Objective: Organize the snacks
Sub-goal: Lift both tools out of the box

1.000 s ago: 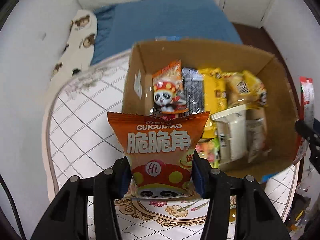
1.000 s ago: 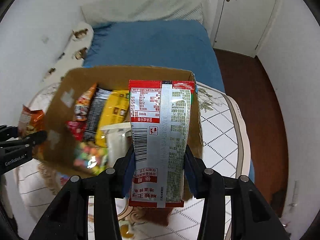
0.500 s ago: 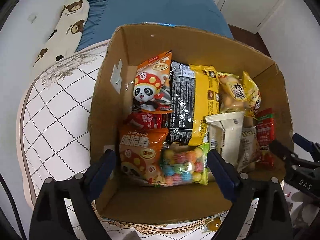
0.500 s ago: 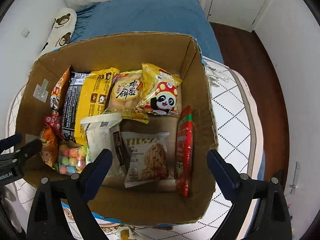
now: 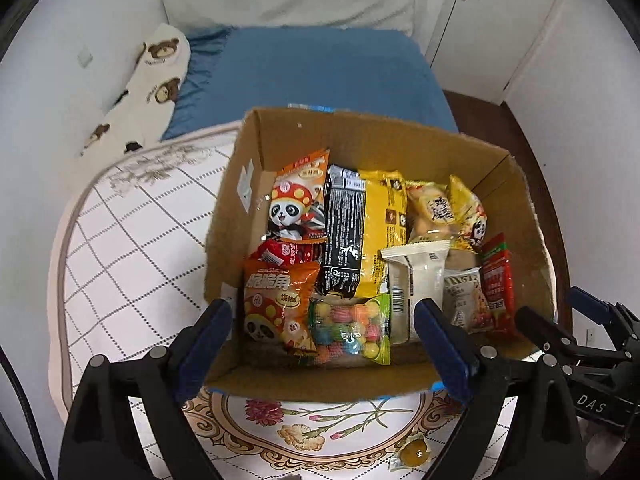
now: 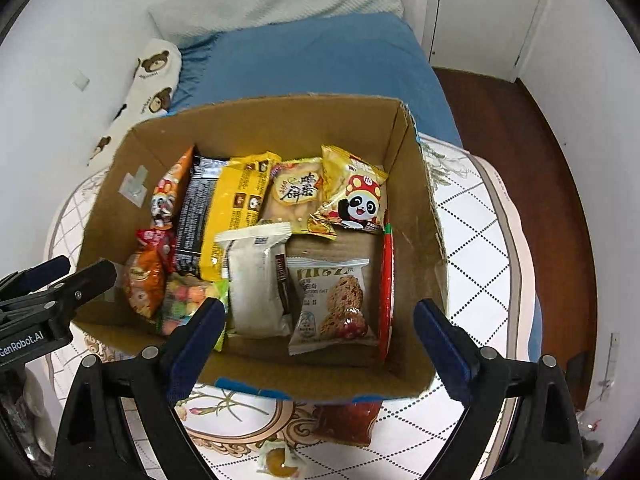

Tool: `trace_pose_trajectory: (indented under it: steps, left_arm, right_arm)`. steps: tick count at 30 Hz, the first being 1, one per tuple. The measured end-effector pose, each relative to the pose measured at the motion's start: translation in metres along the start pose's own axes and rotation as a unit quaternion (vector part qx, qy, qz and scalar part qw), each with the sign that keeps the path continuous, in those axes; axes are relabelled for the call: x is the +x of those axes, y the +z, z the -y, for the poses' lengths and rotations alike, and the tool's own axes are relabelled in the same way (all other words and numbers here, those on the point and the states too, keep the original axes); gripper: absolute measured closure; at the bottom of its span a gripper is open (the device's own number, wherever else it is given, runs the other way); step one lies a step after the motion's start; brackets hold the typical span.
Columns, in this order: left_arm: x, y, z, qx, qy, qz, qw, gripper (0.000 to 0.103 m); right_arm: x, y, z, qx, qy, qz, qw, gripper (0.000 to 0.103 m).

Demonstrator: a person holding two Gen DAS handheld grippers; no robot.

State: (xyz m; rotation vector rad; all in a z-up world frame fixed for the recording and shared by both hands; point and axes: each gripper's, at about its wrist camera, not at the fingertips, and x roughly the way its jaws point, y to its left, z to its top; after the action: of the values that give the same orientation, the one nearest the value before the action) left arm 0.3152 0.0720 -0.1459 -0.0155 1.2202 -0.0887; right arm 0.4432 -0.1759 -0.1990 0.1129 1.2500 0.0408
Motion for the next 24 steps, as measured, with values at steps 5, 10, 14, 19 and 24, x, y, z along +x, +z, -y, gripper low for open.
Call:
trace_pose_trajectory:
  steps: [5, 10, 14, 19, 24]
  left_arm:
    - [-0.029, -0.013, 0.005, 0.009, 0.003, 0.035, 0.9993, 0.01]
    - [-0.057, -0.028, 0.01, 0.014, 0.0, 0.063, 0.9979, 0.01]
    - [-0.084, -0.041, 0.014, 0.015, -0.005, 0.093, 0.9955, 0.01]
    - [-0.112, -0.058, 0.017, 0.02, -0.006, 0.123, 0.9922, 0.01]
    - [-0.127, -0.072, 0.02, 0.019, -0.008, 0.136, 0.9904, 0.01]
  right_arm:
    - [-0.028, -0.013, -0.005, -0.007, -0.001, 0.036, 0.999, 0.006]
    - [-0.059, -0.026, -0.008, -0.012, 0.004, 0.067, 0.998, 0.006]
    - [-0.088, -0.04, -0.01, -0.013, 0.011, 0.096, 0.995, 0.006]
    - [-0.115, -0.06, -0.01, -0.012, 0.014, 0.123, 0.992, 0.006]
    - [-0.138, -0.078, -0.011, -0.013, 0.016, 0.143, 0.989, 0.006]
